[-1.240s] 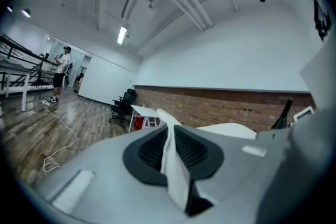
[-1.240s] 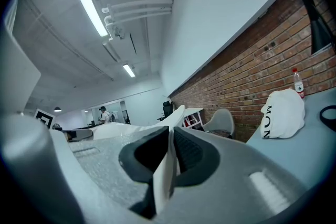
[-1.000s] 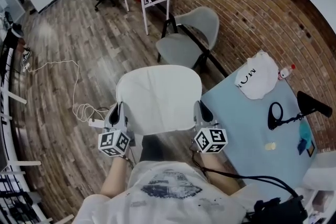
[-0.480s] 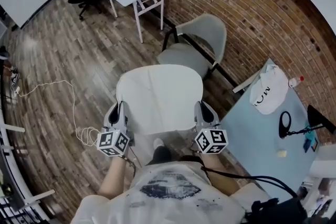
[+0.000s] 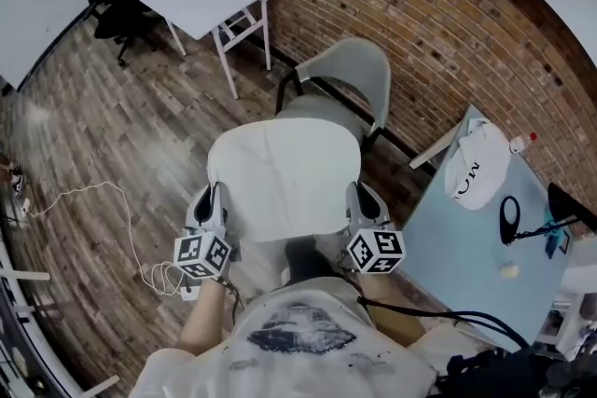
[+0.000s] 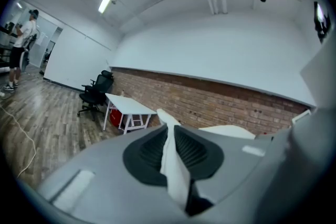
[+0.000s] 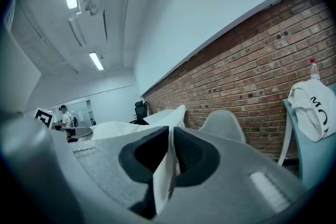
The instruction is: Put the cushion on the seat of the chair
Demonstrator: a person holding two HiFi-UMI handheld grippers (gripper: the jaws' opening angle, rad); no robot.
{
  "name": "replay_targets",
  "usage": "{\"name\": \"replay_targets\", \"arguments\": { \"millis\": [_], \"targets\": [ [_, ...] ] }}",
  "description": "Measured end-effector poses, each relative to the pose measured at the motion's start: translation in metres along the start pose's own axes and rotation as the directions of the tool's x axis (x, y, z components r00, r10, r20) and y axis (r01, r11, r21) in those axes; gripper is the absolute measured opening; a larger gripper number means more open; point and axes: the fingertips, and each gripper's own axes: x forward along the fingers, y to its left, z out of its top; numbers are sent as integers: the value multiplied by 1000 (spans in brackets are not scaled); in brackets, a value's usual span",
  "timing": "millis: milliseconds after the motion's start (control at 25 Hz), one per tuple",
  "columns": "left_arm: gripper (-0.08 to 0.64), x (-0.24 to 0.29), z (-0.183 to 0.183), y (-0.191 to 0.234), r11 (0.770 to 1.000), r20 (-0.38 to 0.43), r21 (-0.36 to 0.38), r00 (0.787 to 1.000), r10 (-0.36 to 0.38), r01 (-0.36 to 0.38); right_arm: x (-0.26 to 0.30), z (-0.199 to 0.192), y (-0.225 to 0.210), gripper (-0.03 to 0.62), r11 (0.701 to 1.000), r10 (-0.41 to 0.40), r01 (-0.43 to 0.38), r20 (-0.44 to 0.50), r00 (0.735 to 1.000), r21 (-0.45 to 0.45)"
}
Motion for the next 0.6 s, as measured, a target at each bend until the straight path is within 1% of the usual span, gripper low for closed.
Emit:
{"name": "replay_targets", "arguments": {
  "millis": [280,440,600],
  "targets": [
    [28,88,14,-3,998,-26,43,998,-55,56,53,14,-42,25,997,-62,60,36,997,42],
    [28,158,18,-17,994,-54,56,994,-93,96,90,26,-79,25,993,-106,103,40,994,64],
    [28,233,16,-35,988,-100,65,986,-133,140,128,35,-121,25,984,-155,152,25,988,91]
  ]
}}
